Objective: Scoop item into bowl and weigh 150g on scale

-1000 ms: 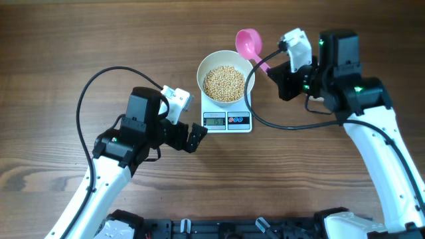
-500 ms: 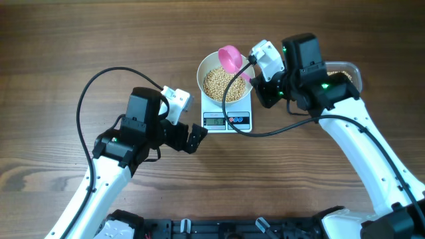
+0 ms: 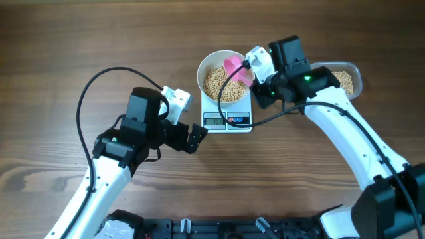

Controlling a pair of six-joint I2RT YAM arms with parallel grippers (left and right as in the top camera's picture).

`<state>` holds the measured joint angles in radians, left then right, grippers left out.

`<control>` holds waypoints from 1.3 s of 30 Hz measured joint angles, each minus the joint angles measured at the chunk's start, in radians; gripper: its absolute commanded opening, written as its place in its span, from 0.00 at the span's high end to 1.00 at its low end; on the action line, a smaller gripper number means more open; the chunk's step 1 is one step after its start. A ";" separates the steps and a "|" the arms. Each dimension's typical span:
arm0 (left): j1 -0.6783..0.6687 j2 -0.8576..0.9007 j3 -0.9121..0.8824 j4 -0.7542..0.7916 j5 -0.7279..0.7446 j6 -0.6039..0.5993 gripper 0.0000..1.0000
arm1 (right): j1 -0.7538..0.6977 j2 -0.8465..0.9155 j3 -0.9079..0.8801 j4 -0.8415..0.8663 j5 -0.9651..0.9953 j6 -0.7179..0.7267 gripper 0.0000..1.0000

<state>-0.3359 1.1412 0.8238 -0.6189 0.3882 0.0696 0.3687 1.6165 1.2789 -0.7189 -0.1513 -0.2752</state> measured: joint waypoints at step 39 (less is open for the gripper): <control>0.000 0.000 0.000 -0.003 0.000 0.000 0.00 | 0.087 0.045 0.000 0.016 0.071 0.004 0.96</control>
<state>-0.3359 1.1412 0.8238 -0.6220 0.3885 0.0696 0.4561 1.6615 1.2789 -0.7029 -0.0803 -0.2714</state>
